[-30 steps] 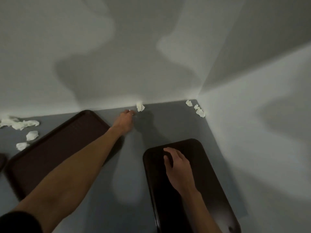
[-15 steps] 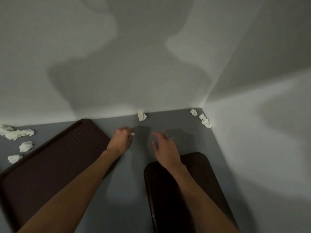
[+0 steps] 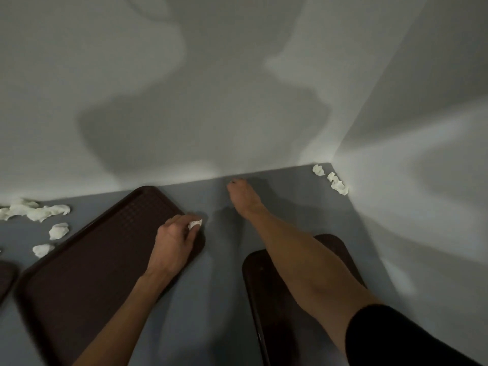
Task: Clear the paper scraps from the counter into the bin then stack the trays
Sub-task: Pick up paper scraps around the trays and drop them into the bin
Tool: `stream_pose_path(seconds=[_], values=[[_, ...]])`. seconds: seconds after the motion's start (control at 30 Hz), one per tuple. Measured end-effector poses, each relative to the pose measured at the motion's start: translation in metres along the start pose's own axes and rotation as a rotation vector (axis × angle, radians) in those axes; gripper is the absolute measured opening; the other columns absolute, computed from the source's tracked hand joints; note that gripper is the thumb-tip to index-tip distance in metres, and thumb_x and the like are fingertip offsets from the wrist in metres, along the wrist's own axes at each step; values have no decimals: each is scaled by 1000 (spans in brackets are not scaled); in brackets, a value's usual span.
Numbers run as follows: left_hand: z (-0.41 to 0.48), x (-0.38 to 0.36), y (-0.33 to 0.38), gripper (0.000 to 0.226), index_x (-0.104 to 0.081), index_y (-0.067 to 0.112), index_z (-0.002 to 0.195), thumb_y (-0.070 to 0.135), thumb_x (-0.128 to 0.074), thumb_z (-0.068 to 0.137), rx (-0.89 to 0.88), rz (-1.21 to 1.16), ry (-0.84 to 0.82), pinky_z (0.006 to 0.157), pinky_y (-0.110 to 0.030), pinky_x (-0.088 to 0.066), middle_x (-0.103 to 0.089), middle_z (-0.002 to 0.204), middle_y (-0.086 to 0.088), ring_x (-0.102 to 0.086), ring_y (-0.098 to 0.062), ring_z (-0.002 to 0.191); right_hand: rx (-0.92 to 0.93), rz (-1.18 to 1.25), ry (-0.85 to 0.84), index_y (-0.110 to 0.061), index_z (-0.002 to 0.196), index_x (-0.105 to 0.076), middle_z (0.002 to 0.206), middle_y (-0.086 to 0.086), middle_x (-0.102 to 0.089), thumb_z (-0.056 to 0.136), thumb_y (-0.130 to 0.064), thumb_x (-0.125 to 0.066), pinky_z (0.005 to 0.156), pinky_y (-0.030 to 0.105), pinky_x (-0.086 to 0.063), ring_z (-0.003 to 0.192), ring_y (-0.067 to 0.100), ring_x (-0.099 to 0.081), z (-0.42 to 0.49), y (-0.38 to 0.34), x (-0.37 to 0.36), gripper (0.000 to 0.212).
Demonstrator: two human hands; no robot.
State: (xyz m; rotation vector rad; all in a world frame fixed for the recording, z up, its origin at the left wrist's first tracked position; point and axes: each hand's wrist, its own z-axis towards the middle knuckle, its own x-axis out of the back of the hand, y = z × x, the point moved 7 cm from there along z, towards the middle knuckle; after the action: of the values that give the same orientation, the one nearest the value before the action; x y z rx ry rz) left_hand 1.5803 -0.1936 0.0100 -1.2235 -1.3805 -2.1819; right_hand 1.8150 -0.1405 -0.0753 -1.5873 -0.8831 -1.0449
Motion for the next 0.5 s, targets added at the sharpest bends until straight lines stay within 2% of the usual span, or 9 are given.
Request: stream_pose_path(seconds=[0.13, 0.2, 0.27, 0.33, 0.37, 0.5], values=[[-7, 3, 3, 19, -75, 22, 113, 18, -72, 95, 9, -44, -7, 88, -38, -59, -73, 104, 2, -69, -15, 92, -21, 15, 83, 7, 112, -67, 122, 27, -63, 97, 6, -50, 102, 44, -44, 118, 41, -57, -44, 6, -7, 23], [-12, 3, 11, 18, -76, 23, 112, 18, -72, 95, 8, -79, -21, 89, -32, -58, -72, 105, 5, -68, -13, 92, -80, 49, 89, 5, 108, -68, 119, 26, -64, 97, 6, -51, 102, 47, -46, 115, 41, -58, -65, 13, -8, 20], [-19, 3, 24, 17, -76, 23, 110, 17, -71, 96, -10, -114, -43, 88, -23, -55, -71, 104, 8, -68, -10, 93, -184, 158, 76, 2, 102, -69, 112, 24, -66, 98, 1, -51, 94, 47, -50, 107, 39, -62, -86, 21, -5, 19], [-26, 2, 36, 15, -77, 23, 108, 17, -73, 95, -22, -136, -55, 85, -21, -54, -72, 102, 8, -68, -7, 91, -282, 249, 101, -8, 92, -73, 97, 19, -70, 96, -3, -56, 83, 45, -53, 92, 37, -65, -114, 29, 0, 19], [-29, 2, 43, 15, -77, 23, 107, 17, -74, 94, -31, -147, -57, 84, -20, -54, -73, 101, 8, -68, -6, 90, -316, 293, 146, -14, 88, -74, 92, 15, -71, 96, -5, -60, 80, 43, -54, 87, 34, -66, -131, 30, 5, 18], [-47, -2, 77, 13, -77, 22, 103, 16, -77, 91, -132, -162, -96, 83, -24, -53, -76, 97, 7, -70, -7, 87, -381, 406, 451, -21, 102, -78, 100, 2, -74, 98, -18, -73, 84, 34, -53, 93, 21, -66, -233, 19, 39, 7]])
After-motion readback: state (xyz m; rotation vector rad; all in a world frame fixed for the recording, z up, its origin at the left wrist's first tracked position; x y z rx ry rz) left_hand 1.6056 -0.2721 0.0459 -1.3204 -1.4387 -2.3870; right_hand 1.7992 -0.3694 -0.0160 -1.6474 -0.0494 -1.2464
